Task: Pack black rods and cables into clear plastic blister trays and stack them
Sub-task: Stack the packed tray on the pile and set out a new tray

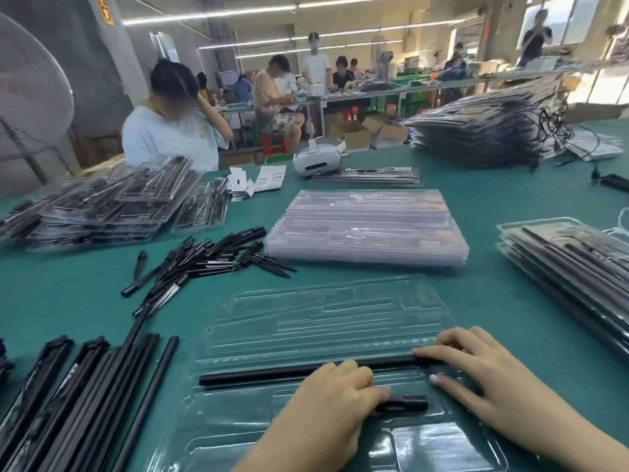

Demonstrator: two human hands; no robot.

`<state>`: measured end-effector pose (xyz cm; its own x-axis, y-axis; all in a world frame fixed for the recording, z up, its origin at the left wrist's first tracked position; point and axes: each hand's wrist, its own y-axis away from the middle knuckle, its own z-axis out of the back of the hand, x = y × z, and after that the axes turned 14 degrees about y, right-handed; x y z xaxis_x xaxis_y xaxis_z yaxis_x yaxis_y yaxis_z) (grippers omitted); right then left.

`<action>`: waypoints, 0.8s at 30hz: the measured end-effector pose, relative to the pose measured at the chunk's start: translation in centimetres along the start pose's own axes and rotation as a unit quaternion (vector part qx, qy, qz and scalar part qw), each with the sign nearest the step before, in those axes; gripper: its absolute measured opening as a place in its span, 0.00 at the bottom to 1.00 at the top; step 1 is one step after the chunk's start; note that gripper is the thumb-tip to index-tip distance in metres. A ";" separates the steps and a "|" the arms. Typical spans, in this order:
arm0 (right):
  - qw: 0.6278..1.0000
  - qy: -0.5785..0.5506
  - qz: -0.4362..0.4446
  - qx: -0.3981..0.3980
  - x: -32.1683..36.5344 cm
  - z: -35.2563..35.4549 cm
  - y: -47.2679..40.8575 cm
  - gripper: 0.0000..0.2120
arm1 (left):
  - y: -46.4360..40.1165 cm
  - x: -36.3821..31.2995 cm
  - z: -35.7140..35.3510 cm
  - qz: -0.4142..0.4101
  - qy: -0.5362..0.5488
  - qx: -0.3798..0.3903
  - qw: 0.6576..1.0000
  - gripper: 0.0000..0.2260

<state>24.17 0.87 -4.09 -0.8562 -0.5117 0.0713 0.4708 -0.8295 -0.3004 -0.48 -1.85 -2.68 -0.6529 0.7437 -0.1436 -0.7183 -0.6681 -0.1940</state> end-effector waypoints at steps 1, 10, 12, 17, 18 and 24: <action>1.000 -0.001 -0.001 -0.001 0.1 0.1 0.1 0.21 | 0.1 -0.1 -0.2 0.004 -0.012 -0.001 1.000 0.18; 0.990 -0.044 0.094 -0.091 1.6 0.7 0.0 0.10 | 1.1 -1.8 -0.5 0.112 0.002 0.039 0.993 0.23; 0.988 -0.056 0.123 -0.079 2.2 0.7 -0.1 0.07 | 1.4 -2.1 -0.3 0.153 -0.007 0.061 0.986 0.25; 0.983 -0.085 0.131 -0.099 2.5 0.2 -0.3 0.09 | 2.2 -0.8 1.2 0.143 0.004 0.066 0.987 0.24; 0.982 -0.086 0.131 -0.106 2.5 0.2 -0.4 0.11 | 2.6 0.2 1.4 0.156 0.037 0.051 0.986 0.24; 0.974 -0.089 0.152 -0.142 3.2 -0.7 -1.9 0.18 | 10.1 8.7 6.1 0.341 0.042 -0.155 0.926 0.15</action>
<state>20.33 0.98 -3.98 -0.6245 -0.7753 0.0943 0.5966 -0.5515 -0.5830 -14.84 -2.30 -0.01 -0.8996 0.1590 -0.4068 -0.0340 -0.9541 -0.2977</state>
